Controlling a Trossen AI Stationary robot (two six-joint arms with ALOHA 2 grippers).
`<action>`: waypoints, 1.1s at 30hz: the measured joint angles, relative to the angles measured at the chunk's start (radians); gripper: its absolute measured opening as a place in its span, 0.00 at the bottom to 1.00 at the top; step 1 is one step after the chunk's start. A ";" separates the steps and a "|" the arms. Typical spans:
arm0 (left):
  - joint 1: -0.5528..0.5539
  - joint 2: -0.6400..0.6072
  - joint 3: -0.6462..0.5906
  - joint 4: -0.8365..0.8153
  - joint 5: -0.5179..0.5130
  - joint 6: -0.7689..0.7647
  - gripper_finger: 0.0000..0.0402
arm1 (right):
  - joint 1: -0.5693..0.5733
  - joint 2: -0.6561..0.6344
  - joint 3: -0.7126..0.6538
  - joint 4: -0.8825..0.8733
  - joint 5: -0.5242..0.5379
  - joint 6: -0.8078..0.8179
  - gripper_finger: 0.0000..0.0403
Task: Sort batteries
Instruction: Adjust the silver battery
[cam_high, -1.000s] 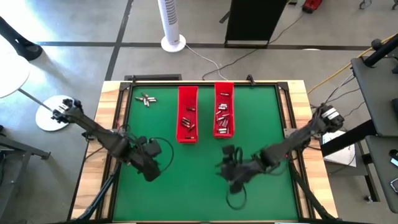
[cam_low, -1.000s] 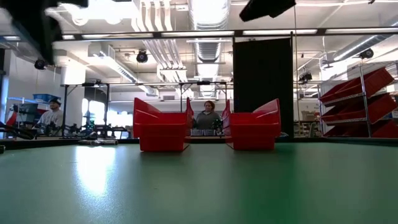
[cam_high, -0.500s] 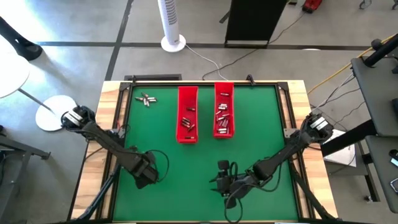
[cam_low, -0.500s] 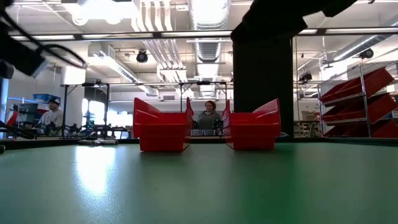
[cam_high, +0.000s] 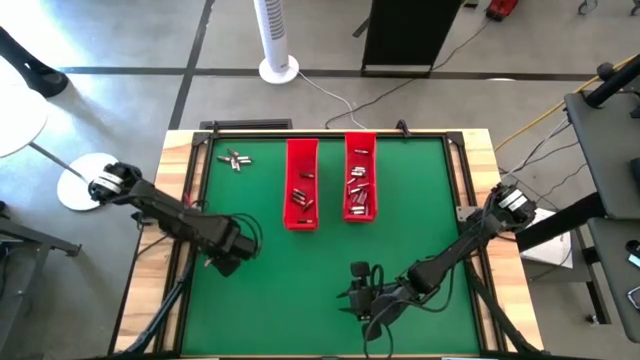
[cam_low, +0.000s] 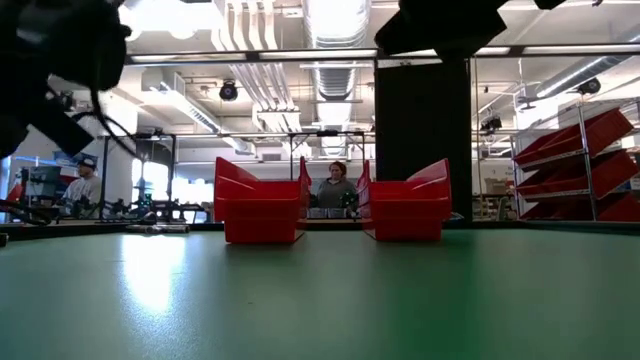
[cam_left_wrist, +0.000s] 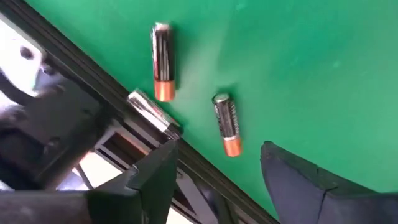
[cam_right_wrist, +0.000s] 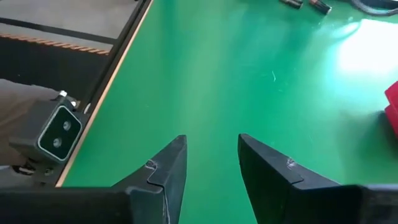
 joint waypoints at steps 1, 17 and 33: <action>0.009 -0.002 0.014 -0.002 -0.016 0.007 0.53 | 0.000 0.000 0.001 0.000 -0.001 -0.005 0.33; 0.107 0.156 0.124 -0.178 0.071 0.535 0.04 | 0.000 -0.001 0.006 -0.007 -0.001 -0.048 0.26; 0.111 0.405 0.067 -0.153 0.095 0.701 0.00 | 0.000 -0.001 0.004 -0.038 -0.002 -0.048 0.19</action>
